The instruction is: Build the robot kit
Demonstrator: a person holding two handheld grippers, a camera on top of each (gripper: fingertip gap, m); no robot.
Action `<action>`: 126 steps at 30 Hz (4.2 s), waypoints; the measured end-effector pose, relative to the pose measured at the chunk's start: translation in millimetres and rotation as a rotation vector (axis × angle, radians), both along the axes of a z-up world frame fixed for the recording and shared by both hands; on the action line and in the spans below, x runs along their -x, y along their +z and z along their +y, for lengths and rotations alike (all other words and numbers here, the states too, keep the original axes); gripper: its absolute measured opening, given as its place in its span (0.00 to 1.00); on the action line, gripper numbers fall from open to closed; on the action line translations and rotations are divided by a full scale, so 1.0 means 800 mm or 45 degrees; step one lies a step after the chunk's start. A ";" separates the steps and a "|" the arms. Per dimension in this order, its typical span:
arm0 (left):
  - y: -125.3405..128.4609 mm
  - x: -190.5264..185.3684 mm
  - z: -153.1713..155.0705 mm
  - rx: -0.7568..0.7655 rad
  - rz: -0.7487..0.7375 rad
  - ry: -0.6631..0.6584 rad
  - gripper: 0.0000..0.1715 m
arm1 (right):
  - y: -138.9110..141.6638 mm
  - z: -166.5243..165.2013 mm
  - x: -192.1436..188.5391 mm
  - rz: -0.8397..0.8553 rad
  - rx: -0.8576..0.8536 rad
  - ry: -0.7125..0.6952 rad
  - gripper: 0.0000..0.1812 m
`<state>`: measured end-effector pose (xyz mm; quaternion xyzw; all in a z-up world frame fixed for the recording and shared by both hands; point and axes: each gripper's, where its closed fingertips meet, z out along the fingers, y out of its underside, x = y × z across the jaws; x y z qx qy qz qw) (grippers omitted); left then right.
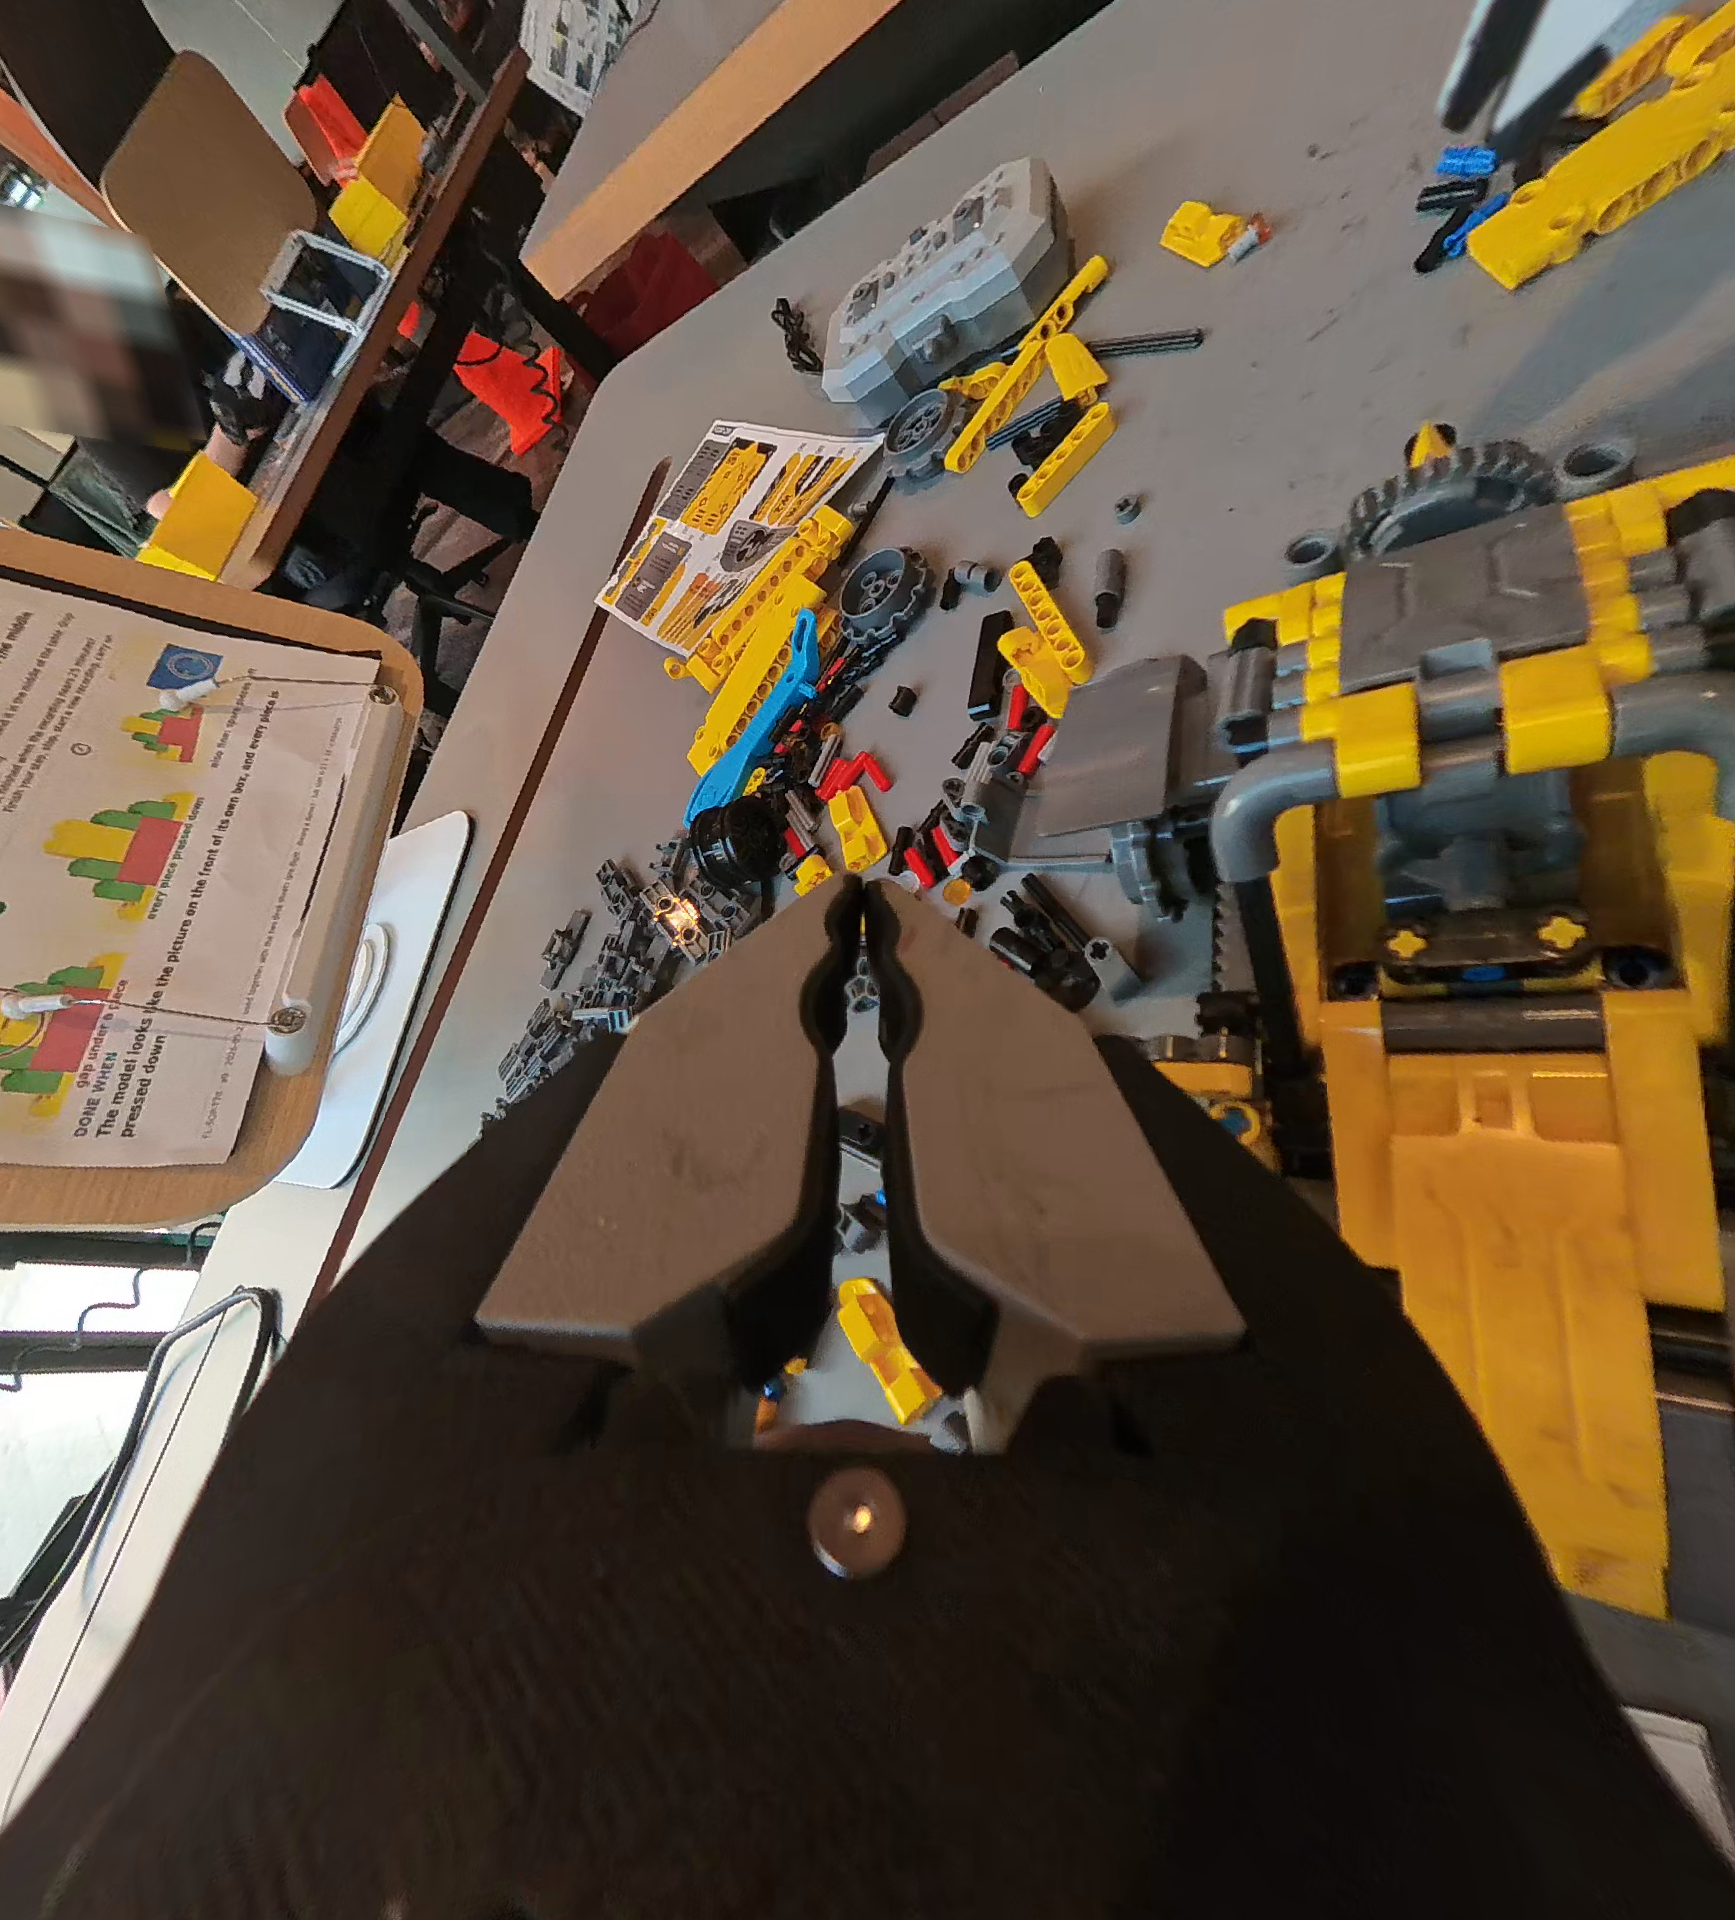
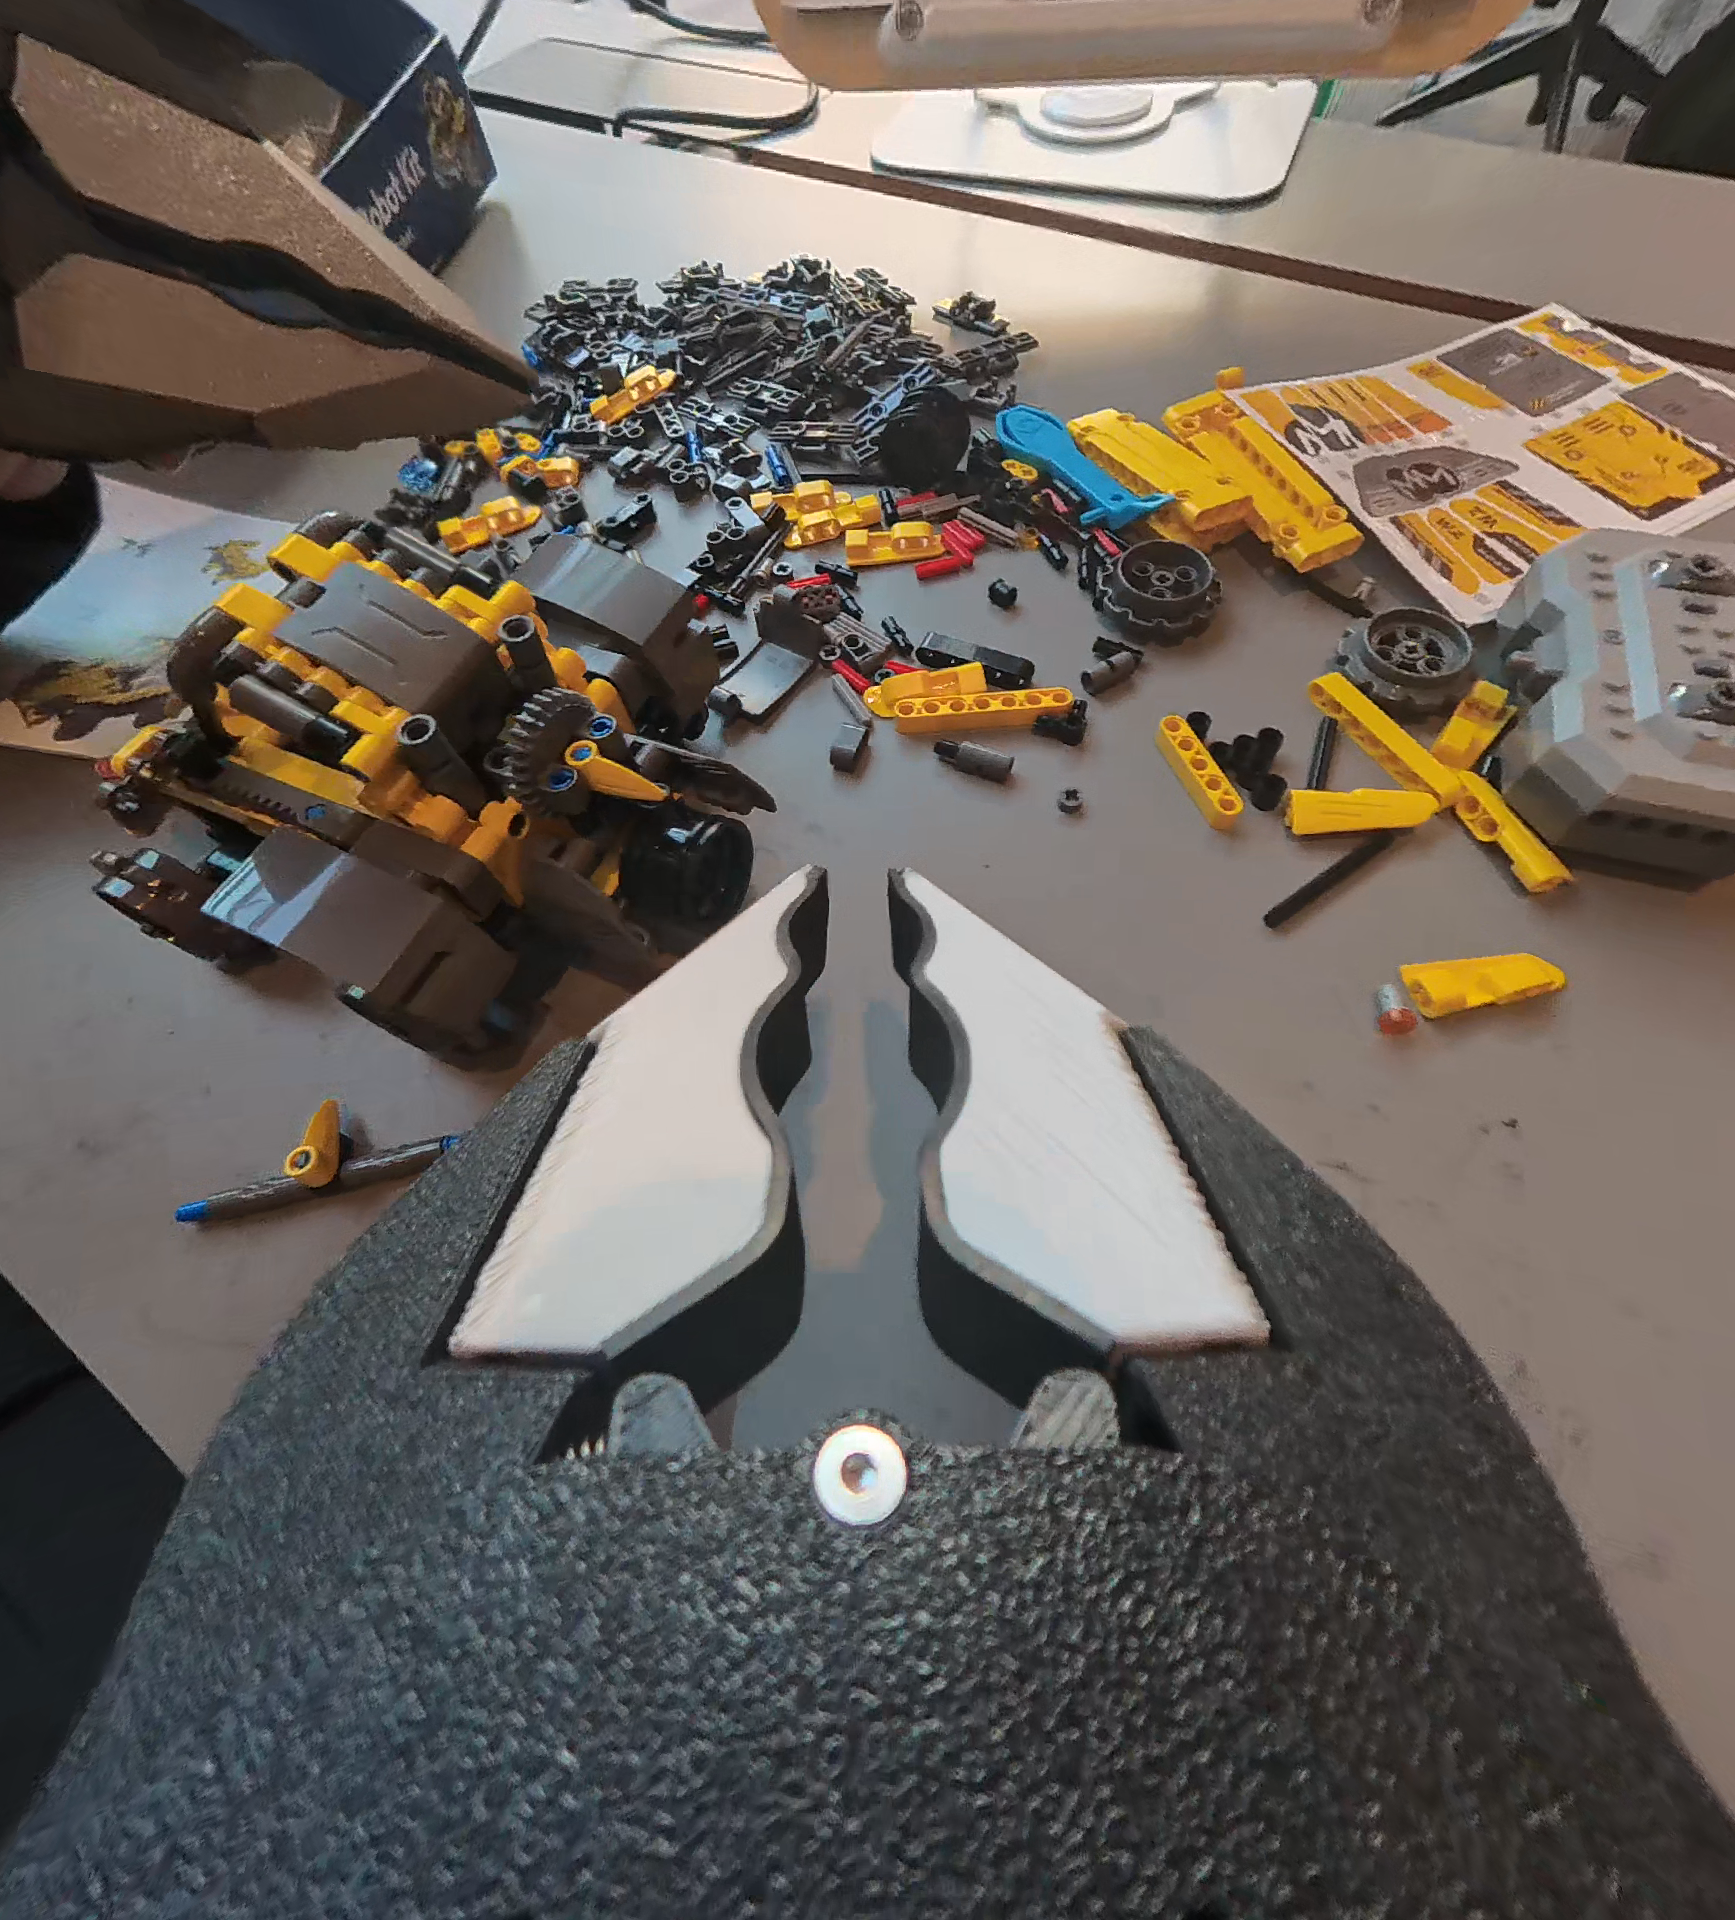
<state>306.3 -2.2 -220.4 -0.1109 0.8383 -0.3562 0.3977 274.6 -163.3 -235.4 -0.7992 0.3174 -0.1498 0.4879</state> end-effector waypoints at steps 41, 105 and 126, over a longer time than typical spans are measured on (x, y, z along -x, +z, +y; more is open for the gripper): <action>-0.004 -0.008 0.003 0.096 0.076 0.063 0.00 | -0.009 0.024 0.005 -0.074 -0.144 -0.007 0.08; -0.013 0.003 0.025 0.397 0.283 0.332 0.15 | -0.003 0.001 -0.018 -0.303 0.031 -0.223 0.02; -0.009 -0.005 0.043 0.487 0.300 0.414 0.13 | 0.005 0.046 0.019 -0.382 0.004 0.079 0.05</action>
